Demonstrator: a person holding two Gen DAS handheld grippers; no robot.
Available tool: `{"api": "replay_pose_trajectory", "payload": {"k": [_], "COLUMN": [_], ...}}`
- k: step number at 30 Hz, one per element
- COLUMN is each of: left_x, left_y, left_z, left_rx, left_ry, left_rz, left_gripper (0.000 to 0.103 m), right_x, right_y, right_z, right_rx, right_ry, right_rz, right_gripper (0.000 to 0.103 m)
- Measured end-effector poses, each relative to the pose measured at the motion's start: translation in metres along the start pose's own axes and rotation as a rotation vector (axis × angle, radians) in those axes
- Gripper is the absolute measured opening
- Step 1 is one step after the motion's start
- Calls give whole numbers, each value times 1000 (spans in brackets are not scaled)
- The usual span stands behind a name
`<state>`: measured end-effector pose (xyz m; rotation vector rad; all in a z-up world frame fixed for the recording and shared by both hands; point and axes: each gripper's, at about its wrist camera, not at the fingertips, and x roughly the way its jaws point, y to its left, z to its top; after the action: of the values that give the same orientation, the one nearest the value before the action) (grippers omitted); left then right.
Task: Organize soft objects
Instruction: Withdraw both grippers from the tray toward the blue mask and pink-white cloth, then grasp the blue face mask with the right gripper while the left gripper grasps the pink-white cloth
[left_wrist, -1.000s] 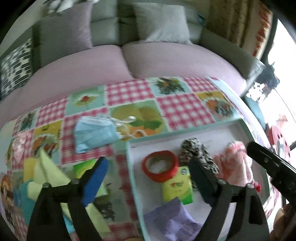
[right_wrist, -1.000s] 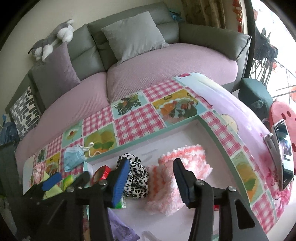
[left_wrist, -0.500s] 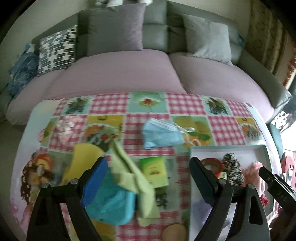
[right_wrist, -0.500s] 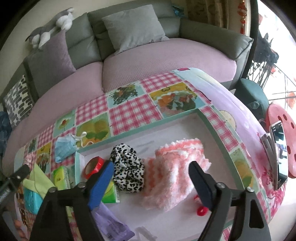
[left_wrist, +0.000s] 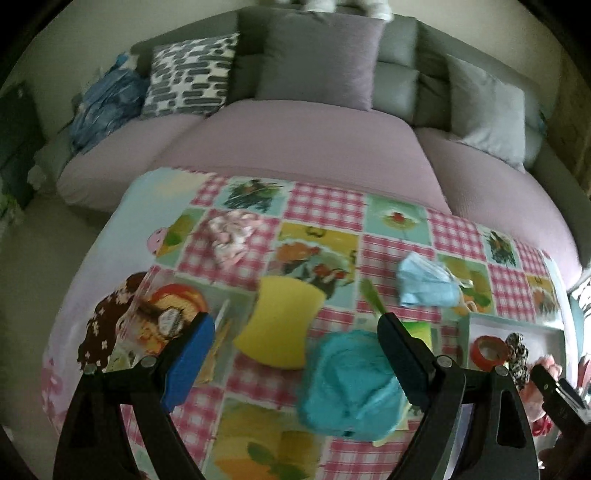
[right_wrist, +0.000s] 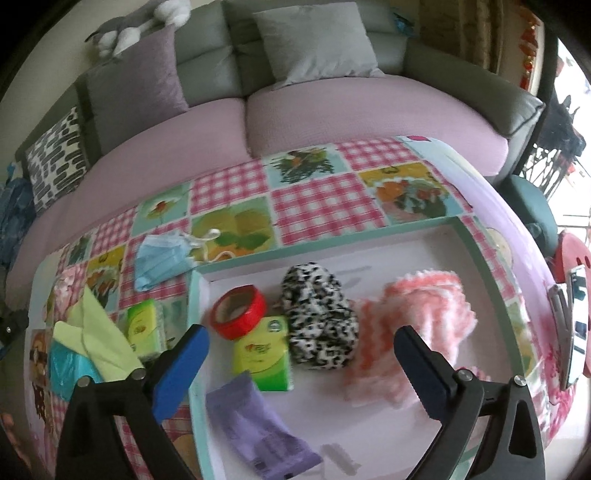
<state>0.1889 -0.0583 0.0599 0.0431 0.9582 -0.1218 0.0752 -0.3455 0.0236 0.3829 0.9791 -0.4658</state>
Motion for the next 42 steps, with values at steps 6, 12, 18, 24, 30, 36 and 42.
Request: {"api": "replay_pose_trajectory", "payload": {"k": [6, 12, 18, 24, 30, 36, 42], "left_x": [-2, -2, -3, 3, 12, 17, 33], "left_y": [38, 66, 85, 89, 90, 89, 83], "left_z": [-2, -6, -5, 0, -1, 17, 52], "left_rx": [-76, -124, -160, -145, -147, -168, -63], "left_ry": [1, 13, 18, 33, 48, 20, 33], "left_rz": [43, 54, 54, 31, 30, -9, -22], "left_gripper": [90, 90, 90, 90, 90, 90, 97], "right_x": [-1, -3, 1, 9, 9, 8, 16], "right_y": [25, 52, 69, 72, 79, 88, 104], "right_z": [-3, -5, -8, -9, -6, 4, 35], "right_rx": [-45, -81, -101, -81, -98, -114, -124], "right_ry": [-4, -23, -27, -30, -75, -81, -24], "right_rz": [18, 47, 62, 79, 125, 161, 226], "right_gripper": [103, 103, 103, 103, 103, 103, 103]}}
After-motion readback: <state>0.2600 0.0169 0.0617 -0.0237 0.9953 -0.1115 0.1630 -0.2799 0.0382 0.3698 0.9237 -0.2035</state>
